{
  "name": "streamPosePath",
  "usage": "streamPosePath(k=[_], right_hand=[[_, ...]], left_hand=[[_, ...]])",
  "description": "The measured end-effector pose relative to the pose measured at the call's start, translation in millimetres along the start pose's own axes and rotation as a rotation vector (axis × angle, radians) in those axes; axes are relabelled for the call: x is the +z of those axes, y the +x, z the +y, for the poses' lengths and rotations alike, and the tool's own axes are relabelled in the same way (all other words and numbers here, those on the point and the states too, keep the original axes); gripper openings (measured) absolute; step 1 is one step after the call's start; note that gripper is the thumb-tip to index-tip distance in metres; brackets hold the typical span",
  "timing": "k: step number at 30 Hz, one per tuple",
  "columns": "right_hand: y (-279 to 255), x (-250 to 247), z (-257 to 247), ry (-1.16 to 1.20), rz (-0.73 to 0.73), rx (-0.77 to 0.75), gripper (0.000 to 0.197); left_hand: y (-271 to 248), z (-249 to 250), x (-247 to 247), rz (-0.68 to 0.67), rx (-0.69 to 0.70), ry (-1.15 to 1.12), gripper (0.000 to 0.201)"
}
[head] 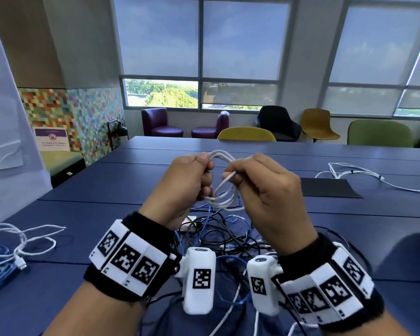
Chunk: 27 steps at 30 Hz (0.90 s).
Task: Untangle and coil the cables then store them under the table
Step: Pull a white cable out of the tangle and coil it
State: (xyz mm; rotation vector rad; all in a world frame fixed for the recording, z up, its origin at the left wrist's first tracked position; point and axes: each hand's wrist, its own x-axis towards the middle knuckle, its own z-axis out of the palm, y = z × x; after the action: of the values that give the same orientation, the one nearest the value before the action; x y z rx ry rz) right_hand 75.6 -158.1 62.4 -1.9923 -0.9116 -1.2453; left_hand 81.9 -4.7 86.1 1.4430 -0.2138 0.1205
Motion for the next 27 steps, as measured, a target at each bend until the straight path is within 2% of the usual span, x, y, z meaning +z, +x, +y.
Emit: streamPosePath(k=[2,7,10,12,15,18,20,24,27], right_hand=[[-2,1,1,0.117,0.055,0.141,0.012],[6,1,-4,0.754,0.051,0.720,0.041],[8,-3,0,0.908,0.035,0.834,0.039],[7,-6,6,0.914,0.056,0.838,0.032],[3,-5,14,0.791,0.049,0.777,0.019],[-3,3,19,0.605,-0.043,0.632,0.010],[-7,9,22,0.455,-0.100,0.506,0.011],[-9,10,26,0.291,-0.154,0.309,0.015],[-8,6,22,0.219,-0.207,0.212,0.017]], left_hand=[[0,0,-1,-0.018,0.002,0.014,0.034],[2,0,-5,-0.018,-0.022,-0.049,0.034],[3,-1,-4,-0.025,-0.076,-0.241,0.032],[4,-2,-5,-0.034,-0.130,-0.438,0.032],[6,-2,-7,-0.015,-0.200,-0.748,0.029],[6,2,-4,0.034,-0.172,-0.931,0.023],[4,5,0,0.045,-0.136,-1.034,0.022],[3,6,4,0.063,-0.093,-1.146,0.025],[2,2,9,0.082,-0.019,-1.063,0.022]])
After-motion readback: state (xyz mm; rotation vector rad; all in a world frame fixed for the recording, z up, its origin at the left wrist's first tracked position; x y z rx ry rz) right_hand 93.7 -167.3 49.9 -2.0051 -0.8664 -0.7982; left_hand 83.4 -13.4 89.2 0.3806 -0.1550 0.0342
